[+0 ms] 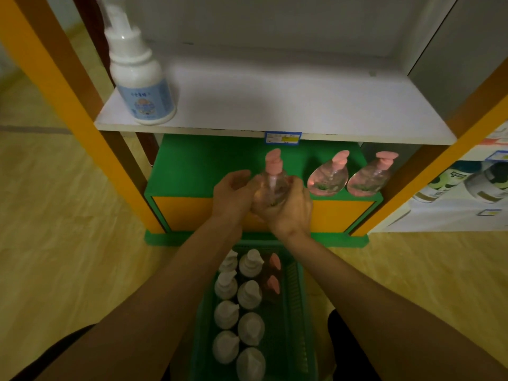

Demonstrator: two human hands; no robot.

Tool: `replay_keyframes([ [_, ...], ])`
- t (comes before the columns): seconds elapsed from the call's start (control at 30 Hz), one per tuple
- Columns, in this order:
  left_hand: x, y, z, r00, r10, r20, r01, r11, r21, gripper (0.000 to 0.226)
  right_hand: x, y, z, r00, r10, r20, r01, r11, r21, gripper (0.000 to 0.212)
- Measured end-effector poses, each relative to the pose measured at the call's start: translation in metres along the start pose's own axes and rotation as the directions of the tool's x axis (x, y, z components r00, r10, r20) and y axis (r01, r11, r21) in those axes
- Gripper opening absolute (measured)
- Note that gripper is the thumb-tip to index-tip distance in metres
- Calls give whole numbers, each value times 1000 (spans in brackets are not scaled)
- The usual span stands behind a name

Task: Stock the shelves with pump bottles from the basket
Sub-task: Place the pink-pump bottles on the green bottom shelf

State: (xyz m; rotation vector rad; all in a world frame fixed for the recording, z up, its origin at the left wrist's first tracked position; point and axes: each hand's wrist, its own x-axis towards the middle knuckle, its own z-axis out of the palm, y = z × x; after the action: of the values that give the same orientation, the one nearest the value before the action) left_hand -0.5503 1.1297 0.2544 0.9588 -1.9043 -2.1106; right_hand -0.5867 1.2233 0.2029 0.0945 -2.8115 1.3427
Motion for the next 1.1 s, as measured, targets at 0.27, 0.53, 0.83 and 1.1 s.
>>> replay_keyframes([
  [0.27,20,-13,-7,981,-172,-95,171,985,-13,19,54,15,26,970,164,-179,-144,983,115,93],
  [0.53,24,-14,-14,981,-194,-10,192,977,-91,18,77,29,56,948,195,-251,-172,979,111,94],
  [0.83,17,-9,-6,981,-190,46,193,977,-93,14,80,31,61,954,174,-243,-162,985,66,108],
  [1.1,12,-12,-4,979,-192,60,195,980,-46,18,63,44,29,983,76,-169,-93,991,-93,107],
])
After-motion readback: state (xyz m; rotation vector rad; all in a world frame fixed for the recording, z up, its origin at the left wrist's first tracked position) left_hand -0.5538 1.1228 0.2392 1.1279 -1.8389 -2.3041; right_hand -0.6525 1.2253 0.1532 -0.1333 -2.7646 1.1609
